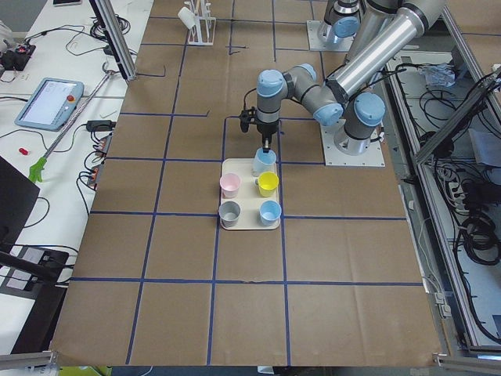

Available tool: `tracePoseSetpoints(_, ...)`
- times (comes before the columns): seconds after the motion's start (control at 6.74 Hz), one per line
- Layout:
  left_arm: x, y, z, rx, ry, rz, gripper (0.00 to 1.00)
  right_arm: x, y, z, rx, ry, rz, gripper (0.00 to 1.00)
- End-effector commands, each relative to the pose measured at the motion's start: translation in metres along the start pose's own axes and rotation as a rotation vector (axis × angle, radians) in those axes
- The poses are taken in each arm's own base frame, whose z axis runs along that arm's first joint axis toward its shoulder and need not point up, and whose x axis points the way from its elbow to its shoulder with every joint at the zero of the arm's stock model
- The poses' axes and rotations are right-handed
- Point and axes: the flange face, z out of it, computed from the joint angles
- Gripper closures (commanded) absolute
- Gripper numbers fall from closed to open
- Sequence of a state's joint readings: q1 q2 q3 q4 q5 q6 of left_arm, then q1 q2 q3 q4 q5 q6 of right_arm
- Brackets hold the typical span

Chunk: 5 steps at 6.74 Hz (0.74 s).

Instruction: Transfer IKEA cup to right arm and place on rack

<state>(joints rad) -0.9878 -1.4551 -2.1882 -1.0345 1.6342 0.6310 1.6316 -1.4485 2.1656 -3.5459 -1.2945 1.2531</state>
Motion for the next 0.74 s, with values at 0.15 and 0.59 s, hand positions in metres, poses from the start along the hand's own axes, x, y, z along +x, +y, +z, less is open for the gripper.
tracePoseSetpoints(0.15,-0.022,-0.045,-0.122,0.009,0.139,-0.035,1.00,0.003,0.002,0.000,-0.003,-0.008,0.113,0.00)
tracePoseSetpoints(0.59,-0.019,-0.096,-0.162,0.112,0.245,0.070,1.00,0.004,0.003,0.000,-0.004,-0.004,0.114,0.00)
